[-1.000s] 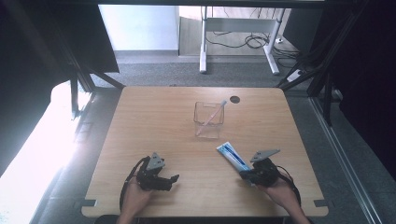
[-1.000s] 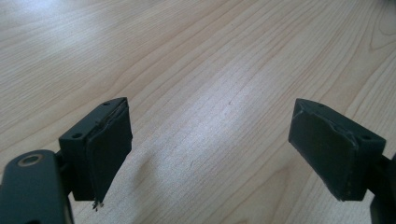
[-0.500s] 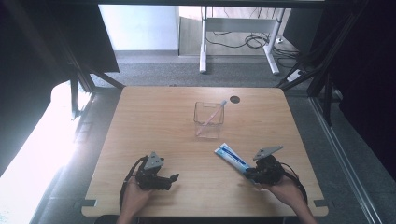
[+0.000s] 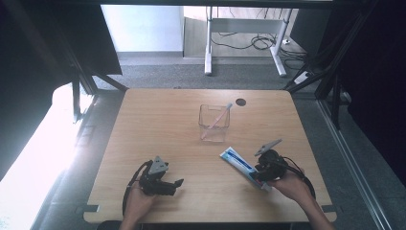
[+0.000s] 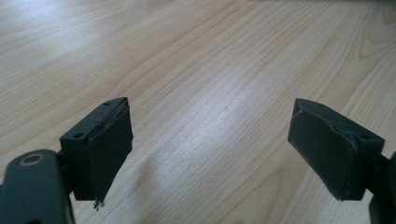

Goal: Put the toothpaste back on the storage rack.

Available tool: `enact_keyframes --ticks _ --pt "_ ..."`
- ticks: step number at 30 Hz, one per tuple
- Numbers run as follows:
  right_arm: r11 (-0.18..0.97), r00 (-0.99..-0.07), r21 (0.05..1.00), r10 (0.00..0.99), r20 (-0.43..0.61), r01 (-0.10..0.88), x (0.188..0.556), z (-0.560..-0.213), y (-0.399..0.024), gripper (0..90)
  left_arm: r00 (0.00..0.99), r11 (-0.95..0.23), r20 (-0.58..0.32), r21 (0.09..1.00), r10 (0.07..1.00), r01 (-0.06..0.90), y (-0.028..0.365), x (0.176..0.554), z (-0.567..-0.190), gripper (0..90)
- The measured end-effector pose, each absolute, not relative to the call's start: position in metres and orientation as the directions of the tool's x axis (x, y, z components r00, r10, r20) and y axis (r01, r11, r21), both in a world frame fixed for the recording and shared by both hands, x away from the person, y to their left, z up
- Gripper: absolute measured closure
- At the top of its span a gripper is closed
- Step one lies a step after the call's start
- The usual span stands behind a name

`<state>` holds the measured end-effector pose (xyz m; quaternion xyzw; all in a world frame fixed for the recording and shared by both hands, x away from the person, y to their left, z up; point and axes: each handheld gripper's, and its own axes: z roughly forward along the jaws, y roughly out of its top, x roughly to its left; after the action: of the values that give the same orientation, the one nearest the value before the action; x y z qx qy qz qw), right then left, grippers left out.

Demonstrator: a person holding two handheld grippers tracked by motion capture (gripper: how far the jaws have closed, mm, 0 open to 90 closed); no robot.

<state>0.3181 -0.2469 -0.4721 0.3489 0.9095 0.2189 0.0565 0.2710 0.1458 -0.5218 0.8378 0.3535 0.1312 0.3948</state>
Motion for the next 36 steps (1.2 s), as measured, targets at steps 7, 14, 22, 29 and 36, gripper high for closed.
enact_keyframes --ticks 7,14,22,29,36 --pt "0.699 -0.759 0.373 0.651 0.022 0.61 0.332 -0.478 -0.234 52.5 0.72 -0.451 -0.056 0.746 0.691 0.49 0.146 0.272 -0.523 14.2" --pt "0.716 -0.761 0.326 0.649 0.013 0.617 0.342 -0.484 -0.223 47.9 0.72 -0.449 -0.056 0.747 0.692 0.49 0.145 0.271 -0.523 14.2" --pt "0.722 -0.755 0.282 0.656 0.012 0.632 0.353 -0.495 -0.211 46.1 0.721 -0.452 -0.057 0.744 0.691 0.492 0.145 0.271 -0.524 14.2" --pt "0.721 -0.747 0.251 0.664 0.013 0.645 0.357 -0.5 -0.206 49.8 0.723 -0.462 -0.051 0.738 0.689 0.492 0.144 0.271 -0.525 14.2" --pt "0.699 -0.73 0.265 0.682 0.032 0.665 0.356 -0.494 -0.21 68.1 0.721 -0.461 -0.048 0.739 0.691 0.491 0.144 0.271 -0.524 14.2"
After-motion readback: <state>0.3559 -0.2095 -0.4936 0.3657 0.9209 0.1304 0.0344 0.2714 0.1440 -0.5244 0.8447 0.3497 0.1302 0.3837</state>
